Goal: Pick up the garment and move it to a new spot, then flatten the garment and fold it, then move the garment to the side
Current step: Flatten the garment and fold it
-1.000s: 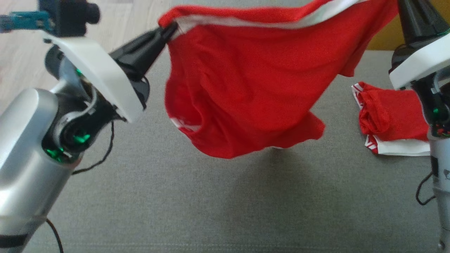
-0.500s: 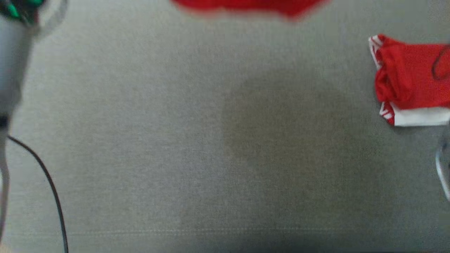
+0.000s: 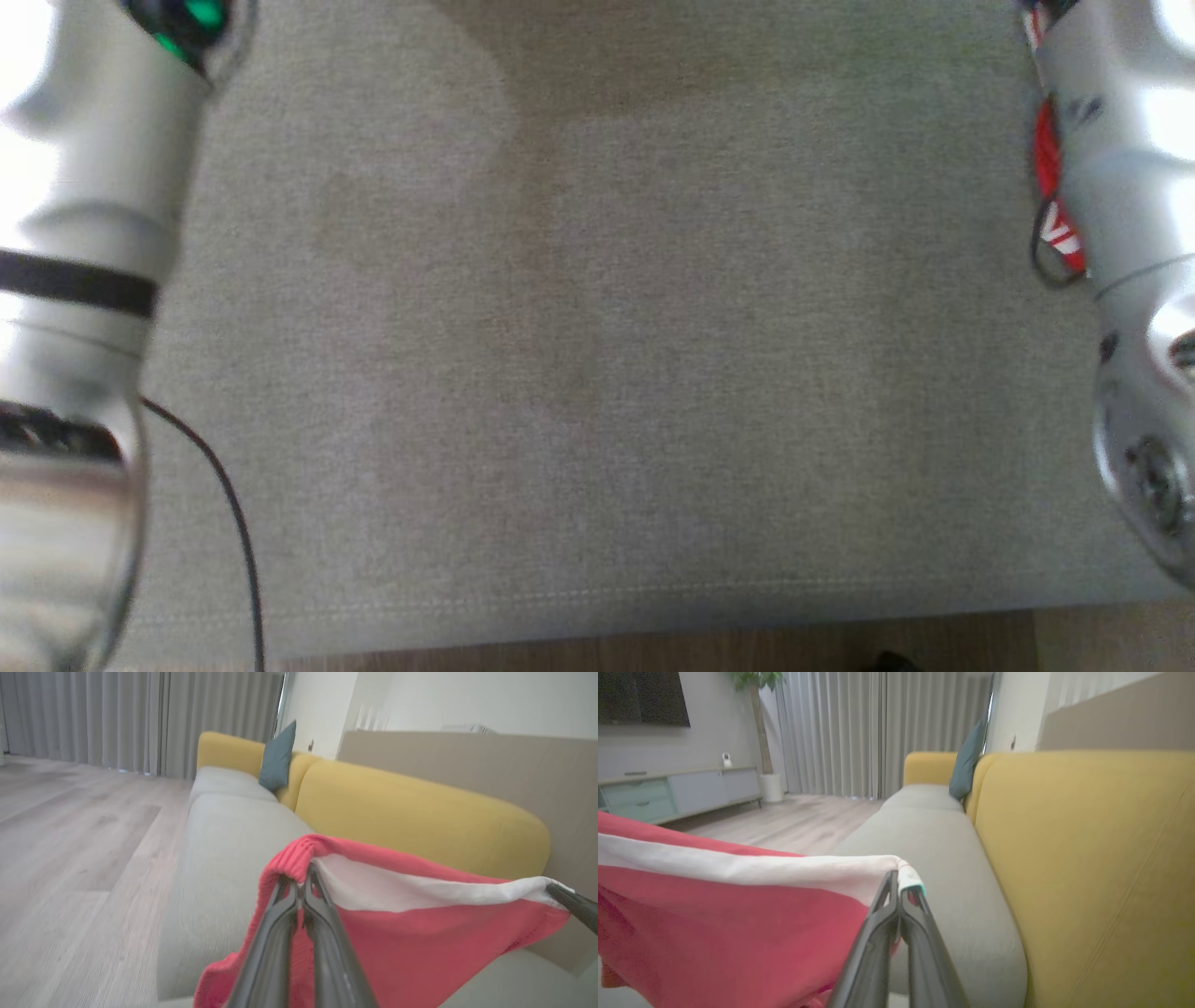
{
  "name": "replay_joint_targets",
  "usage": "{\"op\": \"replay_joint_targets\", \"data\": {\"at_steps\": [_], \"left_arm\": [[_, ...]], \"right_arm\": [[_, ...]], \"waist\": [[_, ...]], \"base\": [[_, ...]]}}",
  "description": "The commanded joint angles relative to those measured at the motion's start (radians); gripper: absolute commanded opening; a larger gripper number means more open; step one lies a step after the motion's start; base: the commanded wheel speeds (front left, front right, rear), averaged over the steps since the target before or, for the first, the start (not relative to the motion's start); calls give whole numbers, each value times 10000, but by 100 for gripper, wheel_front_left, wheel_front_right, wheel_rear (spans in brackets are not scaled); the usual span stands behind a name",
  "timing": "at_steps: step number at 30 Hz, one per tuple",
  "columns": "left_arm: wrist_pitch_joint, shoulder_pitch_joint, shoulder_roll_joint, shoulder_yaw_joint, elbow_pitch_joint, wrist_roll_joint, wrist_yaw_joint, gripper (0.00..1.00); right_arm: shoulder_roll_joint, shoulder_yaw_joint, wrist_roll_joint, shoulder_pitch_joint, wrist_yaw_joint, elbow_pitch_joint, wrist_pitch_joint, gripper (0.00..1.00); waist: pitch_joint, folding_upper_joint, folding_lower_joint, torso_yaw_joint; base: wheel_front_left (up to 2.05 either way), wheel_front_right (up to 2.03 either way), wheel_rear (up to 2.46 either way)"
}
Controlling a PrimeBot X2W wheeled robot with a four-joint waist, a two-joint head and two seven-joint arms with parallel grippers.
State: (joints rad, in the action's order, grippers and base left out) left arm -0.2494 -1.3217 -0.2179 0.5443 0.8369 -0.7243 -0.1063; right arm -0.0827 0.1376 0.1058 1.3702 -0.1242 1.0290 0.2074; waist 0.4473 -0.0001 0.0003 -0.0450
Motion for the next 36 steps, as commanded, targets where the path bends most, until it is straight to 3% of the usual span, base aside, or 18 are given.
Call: {"op": "replay_joint_targets", "data": {"at_steps": [1,10,16,21,25,36], "left_arm": [[-105,15,-274,-71,-107,152,-88,0],[-121,2455,-157,-73,-809,803,-235,0],[-122,4419,-399,967,-1474,1085,-240,0],[-123,5594,-771,1979,-2012,1244,-242,0],[-123,6565,-1064,2629,-2480,1057,-242,0],[401,8075,-1414,3755,-3844,882,-212,0]], "right_arm": [[299,333,167,-105,-65,-29,139,0],[288,2037,1129,-1243,-65,933,-104,0],[-417,3741,2212,-2470,-65,774,-927,0],[-1364,5075,3372,-3463,-65,-27,-1820,0],[-2538,6140,4582,-4391,-65,-1096,-2837,0],[-5105,7313,6503,-6154,-65,-3423,-4700,0]], "waist": [[77,1,-3,119],[-596,1,-3,337],[-1478,1,-3,434],[-2132,1,-3,418],[-2699,1,-3,446],[-3735,1,-3,546]], "base": [[0,0,0],[0,0,0],[0,0,0],[0,0,0],[0,0,0],[0,0,0]]}}
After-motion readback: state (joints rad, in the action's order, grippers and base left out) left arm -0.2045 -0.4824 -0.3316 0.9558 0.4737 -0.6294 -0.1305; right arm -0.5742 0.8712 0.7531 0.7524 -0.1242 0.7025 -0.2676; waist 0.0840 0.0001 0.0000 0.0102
